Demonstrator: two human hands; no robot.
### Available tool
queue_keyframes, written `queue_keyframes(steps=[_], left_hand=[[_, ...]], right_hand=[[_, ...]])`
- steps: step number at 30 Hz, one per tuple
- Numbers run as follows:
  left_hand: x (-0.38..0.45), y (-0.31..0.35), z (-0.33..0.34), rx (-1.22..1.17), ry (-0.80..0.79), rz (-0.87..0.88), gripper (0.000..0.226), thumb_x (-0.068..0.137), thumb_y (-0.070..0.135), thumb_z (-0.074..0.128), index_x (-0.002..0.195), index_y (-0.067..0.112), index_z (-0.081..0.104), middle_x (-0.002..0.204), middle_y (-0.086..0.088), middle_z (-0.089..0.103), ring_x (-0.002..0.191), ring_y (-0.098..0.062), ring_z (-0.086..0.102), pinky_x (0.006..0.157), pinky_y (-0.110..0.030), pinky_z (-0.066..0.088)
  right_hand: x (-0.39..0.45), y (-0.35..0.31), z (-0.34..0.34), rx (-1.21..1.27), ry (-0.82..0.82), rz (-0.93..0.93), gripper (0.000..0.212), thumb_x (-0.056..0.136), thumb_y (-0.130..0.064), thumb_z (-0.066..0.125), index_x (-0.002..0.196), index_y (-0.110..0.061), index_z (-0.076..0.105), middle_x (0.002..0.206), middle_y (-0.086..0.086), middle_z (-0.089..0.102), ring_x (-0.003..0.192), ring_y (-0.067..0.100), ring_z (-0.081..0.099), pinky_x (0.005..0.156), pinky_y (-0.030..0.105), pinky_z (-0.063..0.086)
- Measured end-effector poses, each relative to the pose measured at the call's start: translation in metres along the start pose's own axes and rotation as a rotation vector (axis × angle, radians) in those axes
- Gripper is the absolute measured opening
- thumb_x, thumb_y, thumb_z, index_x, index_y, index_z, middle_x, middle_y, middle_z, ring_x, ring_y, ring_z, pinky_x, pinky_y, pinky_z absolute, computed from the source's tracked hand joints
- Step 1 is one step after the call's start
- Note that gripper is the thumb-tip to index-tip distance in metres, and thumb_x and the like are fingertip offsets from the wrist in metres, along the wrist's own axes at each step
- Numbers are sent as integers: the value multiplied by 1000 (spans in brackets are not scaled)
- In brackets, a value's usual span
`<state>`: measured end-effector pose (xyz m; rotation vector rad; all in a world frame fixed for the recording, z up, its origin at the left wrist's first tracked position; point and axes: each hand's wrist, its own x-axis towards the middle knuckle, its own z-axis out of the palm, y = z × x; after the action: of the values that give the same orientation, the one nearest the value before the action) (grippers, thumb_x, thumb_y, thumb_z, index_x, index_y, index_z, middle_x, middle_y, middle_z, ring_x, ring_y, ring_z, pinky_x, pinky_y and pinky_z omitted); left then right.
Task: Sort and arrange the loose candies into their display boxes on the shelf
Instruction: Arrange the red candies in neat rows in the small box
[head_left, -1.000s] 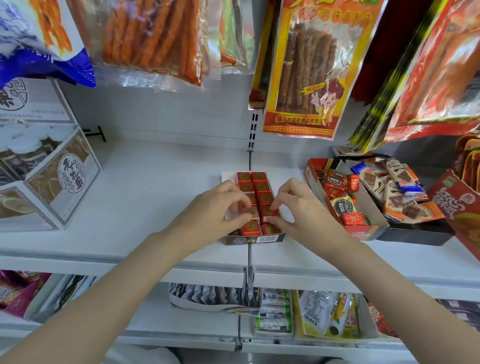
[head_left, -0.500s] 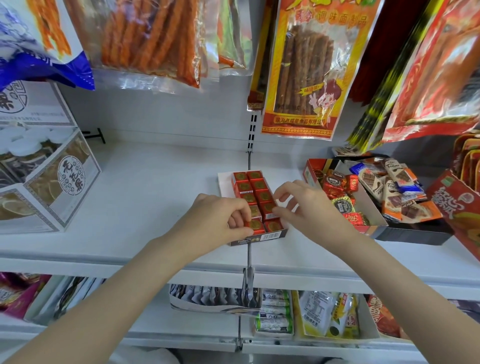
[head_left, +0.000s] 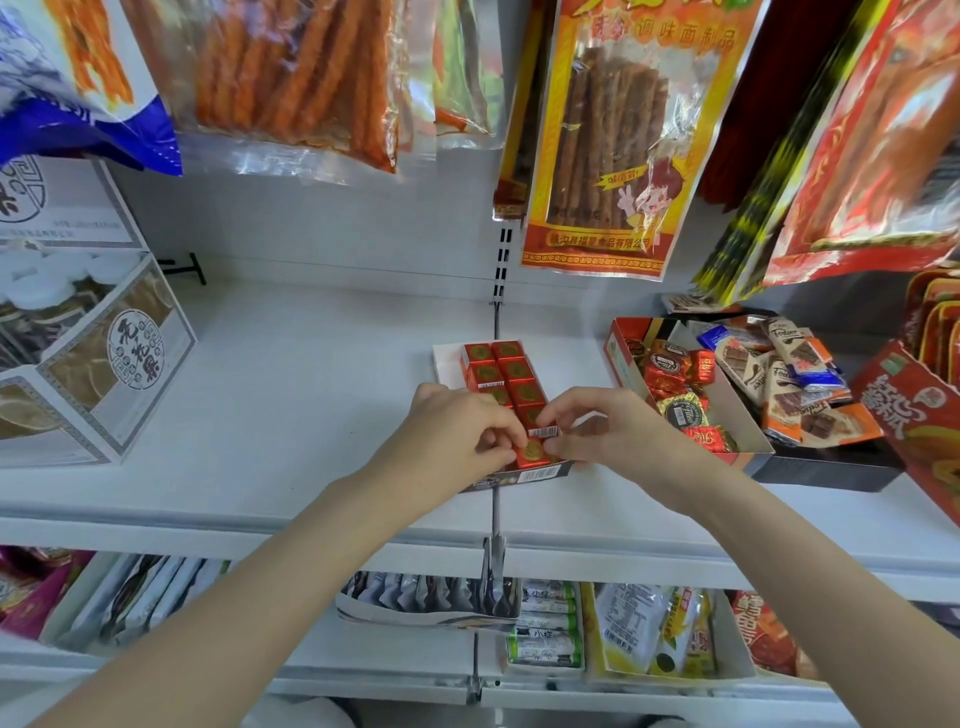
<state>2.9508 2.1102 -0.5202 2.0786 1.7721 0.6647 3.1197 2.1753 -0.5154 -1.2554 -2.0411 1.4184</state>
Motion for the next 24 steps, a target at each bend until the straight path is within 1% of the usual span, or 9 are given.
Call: queue_keyframes(steps=[2, 5, 9, 13, 15, 17, 19, 22, 24], left_hand=[[2, 0, 2, -39, 15, 16, 13, 81, 22, 67, 92, 27, 71, 84, 9, 68, 85, -6, 58, 102, -37, 34], [5, 0, 9, -70, 28, 49, 14, 79, 17, 69, 90, 24, 72, 73, 15, 61, 71, 3, 54, 97, -38, 42], [10, 3, 17, -36, 101, 61, 9, 78, 20, 69, 85, 25, 67, 64, 21, 50, 68, 5, 47, 99, -34, 35], [9, 0, 15, 135, 159, 22, 27, 77, 34, 68, 94, 25, 49, 91, 14, 41, 91, -7, 35, 83, -24, 26], [10, -3, 14, 142, 136, 20, 33, 80, 33, 66, 109, 24, 53, 108, 10, 46, 106, -10, 39, 89, -25, 27], [9, -7, 14, 145, 111, 51, 35, 85, 30, 61, 119, 24, 55, 123, 9, 49, 118, -11, 38, 96, -26, 27], [8, -10, 13, 146, 102, 79, 34, 88, 28, 57, 122, 25, 56, 127, 12, 51, 122, -10, 38, 100, -27, 23], [7, -13, 15, 200, 98, 109, 32, 91, 26, 50, 122, 26, 58, 128, 15, 54, 124, -9, 38, 101, -26, 17], [7, -15, 17, 217, 121, 136, 30, 91, 25, 49, 117, 23, 63, 123, 12, 59, 120, -13, 45, 99, -27, 17]], right_hand=[[-3, 0, 0, 10, -19, 7, 16, 79, -3, 67, 95, -8, 65, 88, 7, 49, 70, 16, 56, 58, 14, 48], [-6, 0, 0, 7, -41, -18, 16, 79, -3, 67, 94, -7, 66, 89, 9, 50, 67, 14, 55, 56, 10, 46], [-7, 1, 3, -41, -2, -33, 12, 83, 0, 61, 92, -8, 62, 92, 11, 46, 64, 13, 54, 52, 9, 44], [-7, 2, 4, -7, -7, 3, 16, 85, 0, 57, 94, -13, 54, 88, 12, 45, 66, 16, 53, 52, 13, 46], [-7, 1, 4, -45, -14, -11, 16, 86, -4, 58, 98, -15, 54, 89, 12, 47, 66, 15, 54, 54, 16, 48], [-6, 1, 3, -194, 36, -69, 17, 87, -13, 59, 103, -19, 57, 96, 9, 48, 71, 14, 55, 59, 15, 48], [-4, 4, 4, -397, 130, -187, 20, 87, -17, 60, 107, -21, 62, 101, 1, 46, 77, 12, 53, 68, 14, 45], [-3, 10, 12, -689, 215, -391, 21, 84, -10, 62, 104, -11, 68, 107, 3, 57, 94, 20, 53, 86, 24, 42], [-3, 14, 20, -814, 254, -501, 19, 78, -5, 62, 94, -7, 72, 99, 6, 68, 89, 25, 61, 80, 25, 48]])
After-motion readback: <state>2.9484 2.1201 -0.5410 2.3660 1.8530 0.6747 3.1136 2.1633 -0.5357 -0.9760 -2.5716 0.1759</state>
